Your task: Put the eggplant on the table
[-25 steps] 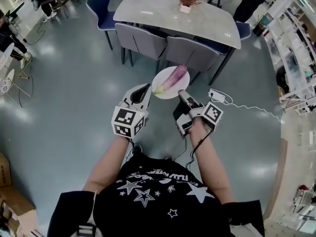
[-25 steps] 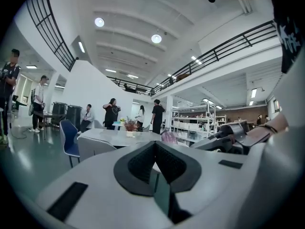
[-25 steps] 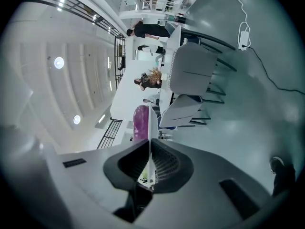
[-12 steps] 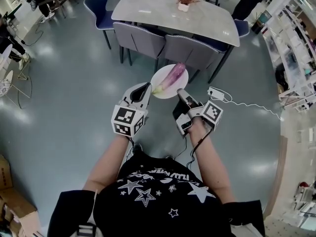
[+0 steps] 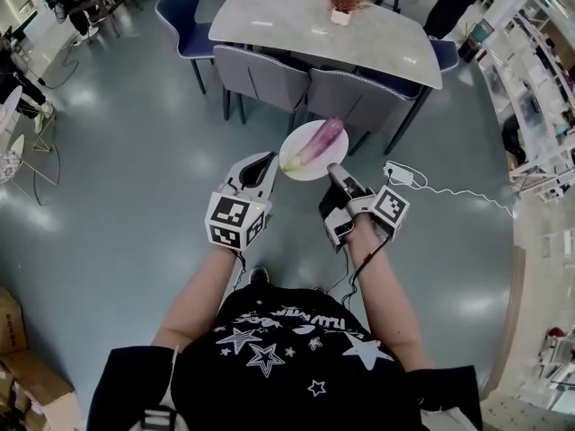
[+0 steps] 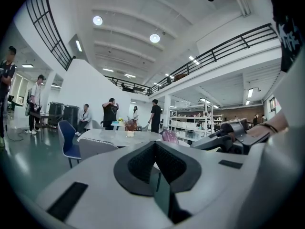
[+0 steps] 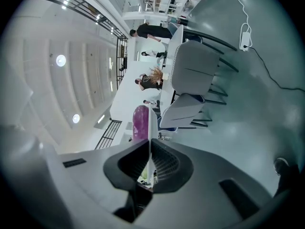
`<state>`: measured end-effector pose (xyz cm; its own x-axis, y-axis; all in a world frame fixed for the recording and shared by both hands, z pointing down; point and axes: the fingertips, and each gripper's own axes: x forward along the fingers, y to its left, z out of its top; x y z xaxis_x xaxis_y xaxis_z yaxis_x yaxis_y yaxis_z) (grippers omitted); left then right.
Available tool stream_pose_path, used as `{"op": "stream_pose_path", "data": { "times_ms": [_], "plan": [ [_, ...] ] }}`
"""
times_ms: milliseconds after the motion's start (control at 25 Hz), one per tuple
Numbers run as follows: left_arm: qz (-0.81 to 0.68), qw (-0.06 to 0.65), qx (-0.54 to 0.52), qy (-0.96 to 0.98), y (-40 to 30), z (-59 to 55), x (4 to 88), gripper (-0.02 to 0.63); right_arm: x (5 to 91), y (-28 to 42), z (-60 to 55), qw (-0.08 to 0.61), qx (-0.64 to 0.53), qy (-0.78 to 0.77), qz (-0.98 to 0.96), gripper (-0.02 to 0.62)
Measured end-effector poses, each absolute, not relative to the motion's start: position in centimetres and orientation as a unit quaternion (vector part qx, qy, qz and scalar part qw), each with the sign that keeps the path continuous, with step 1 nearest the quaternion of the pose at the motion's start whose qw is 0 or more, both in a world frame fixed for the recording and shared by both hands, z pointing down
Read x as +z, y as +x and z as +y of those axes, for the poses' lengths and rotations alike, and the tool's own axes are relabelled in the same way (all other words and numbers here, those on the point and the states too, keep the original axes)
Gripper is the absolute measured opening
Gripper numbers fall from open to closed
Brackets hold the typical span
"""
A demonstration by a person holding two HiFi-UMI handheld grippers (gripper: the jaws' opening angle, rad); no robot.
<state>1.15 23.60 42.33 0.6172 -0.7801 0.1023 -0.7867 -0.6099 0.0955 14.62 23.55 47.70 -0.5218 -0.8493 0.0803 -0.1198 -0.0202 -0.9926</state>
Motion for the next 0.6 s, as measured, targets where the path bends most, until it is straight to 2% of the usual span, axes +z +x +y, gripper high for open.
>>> {"op": "stream_pose_path", "data": {
  "times_ms": [600],
  "plan": [
    [-0.426, 0.080, 0.029, 0.901, -1.5, 22.2, 43.5, 0.008, 48.9, 13.1, 22.3, 0.308, -0.601, -0.404, 0.617, 0.019]
  ]
}}
